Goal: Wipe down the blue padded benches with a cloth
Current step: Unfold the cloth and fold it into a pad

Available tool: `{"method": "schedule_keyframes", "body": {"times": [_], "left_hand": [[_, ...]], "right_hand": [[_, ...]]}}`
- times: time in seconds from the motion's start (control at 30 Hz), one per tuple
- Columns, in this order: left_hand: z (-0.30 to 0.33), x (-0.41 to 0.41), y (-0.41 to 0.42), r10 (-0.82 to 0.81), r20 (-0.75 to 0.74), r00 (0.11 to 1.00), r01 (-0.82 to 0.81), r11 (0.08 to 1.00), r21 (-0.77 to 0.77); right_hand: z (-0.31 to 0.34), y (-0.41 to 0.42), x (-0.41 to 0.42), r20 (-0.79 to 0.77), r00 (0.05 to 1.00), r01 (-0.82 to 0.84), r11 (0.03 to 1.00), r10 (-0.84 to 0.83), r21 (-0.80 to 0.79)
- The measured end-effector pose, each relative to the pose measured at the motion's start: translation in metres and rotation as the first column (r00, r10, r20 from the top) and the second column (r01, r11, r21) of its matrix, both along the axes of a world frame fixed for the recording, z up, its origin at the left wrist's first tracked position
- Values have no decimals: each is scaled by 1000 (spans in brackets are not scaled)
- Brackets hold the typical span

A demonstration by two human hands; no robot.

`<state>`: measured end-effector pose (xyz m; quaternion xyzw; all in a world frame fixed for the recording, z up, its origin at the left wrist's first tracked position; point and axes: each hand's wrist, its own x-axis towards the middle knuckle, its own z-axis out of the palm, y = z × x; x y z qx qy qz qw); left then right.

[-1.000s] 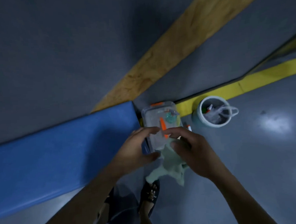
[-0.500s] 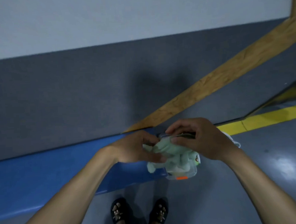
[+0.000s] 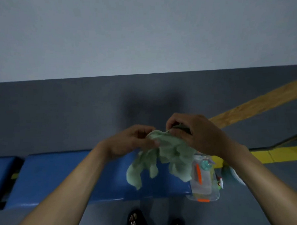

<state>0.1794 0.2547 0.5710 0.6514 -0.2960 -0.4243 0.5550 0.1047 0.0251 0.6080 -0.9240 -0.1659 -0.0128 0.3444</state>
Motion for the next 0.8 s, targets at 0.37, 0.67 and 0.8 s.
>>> {"method": "schedule_keyframes", "body": {"times": [0.37, 0.67, 0.8], "left_hand": [[5, 30, 67, 71, 152, 986, -85, 992, 89], [-15, 56, 118, -90, 696, 713, -257, 889, 378], [-49, 57, 139, -81, 630, 772, -174, 927, 333]], "right_hand": [[16, 62, 41, -72, 990, -129, 990, 125, -53], [13, 64, 65, -331, 935, -62, 979, 125, 195], [9, 58, 77, -323, 942, 149, 742, 95, 653]]}}
